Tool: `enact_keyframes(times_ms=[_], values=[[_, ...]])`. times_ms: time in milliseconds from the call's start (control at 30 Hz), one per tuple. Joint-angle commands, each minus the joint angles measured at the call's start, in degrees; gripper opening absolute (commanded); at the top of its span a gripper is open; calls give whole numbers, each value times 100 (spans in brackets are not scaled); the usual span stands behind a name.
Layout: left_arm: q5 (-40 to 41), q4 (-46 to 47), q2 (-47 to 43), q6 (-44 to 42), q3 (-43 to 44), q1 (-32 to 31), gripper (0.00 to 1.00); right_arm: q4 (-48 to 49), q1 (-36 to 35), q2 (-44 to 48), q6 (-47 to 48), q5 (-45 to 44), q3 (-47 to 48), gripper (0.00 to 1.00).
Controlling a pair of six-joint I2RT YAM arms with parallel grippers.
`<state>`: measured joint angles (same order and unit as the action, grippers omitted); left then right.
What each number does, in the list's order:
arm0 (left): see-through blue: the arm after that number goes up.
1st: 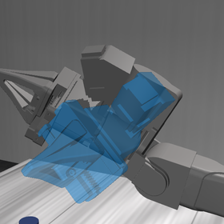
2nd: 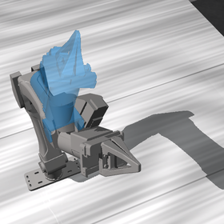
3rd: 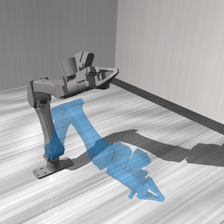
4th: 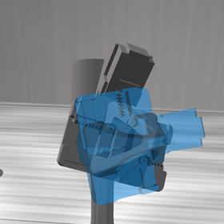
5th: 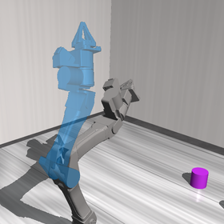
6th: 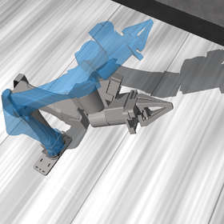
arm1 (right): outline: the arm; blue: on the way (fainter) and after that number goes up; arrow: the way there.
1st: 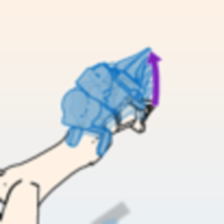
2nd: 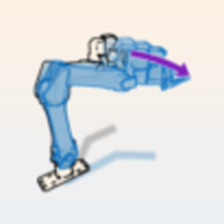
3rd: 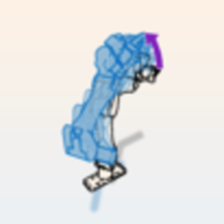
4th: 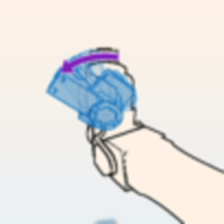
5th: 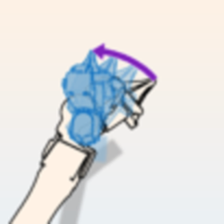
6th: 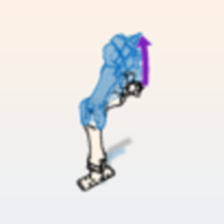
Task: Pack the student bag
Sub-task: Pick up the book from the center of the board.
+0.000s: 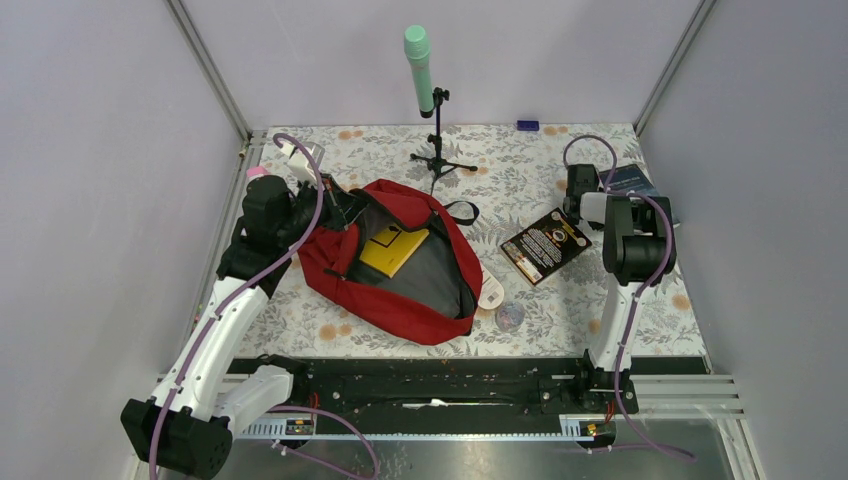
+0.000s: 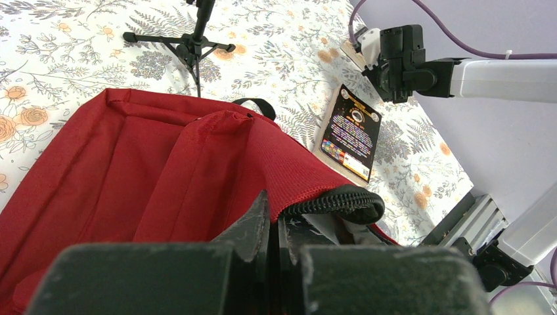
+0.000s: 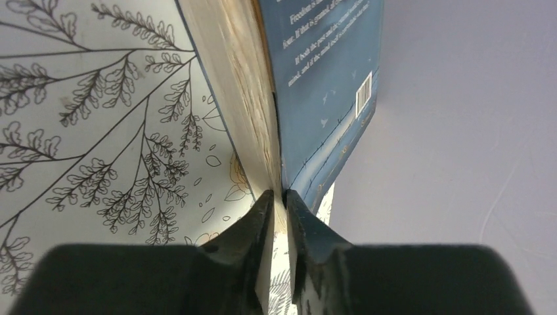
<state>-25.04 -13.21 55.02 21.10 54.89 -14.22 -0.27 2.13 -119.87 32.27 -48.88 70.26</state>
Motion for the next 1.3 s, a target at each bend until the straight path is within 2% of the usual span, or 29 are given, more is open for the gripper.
enact_keyframes(times_ms=[0,67,367,567,700,833,1000,1200,1267], values=[[-168,627,-61,78,74,51,0,-157,51,-71,-132,-97,216,8],[-162,632,-68,78,74,59,0,-162,52,9,-164,-106,181,0],[-191,636,-90,96,68,84,0,-805,-94,769,-834,717,151,0],[-211,654,-94,113,65,95,0,-974,-632,958,-1002,789,86,0],[-221,654,-97,113,65,95,0,-999,-702,1017,-1395,501,142,0],[-241,658,-153,116,66,106,0,-1295,-500,1072,-2053,295,389,29],[-193,649,-210,78,59,112,0,-1891,186,1475,-3457,964,534,68],[-222,674,-71,105,47,112,0,-2386,1270,1651,-4799,2629,655,96],[-181,654,-45,81,48,112,0,-2586,1527,1496,-5058,2884,766,98]])
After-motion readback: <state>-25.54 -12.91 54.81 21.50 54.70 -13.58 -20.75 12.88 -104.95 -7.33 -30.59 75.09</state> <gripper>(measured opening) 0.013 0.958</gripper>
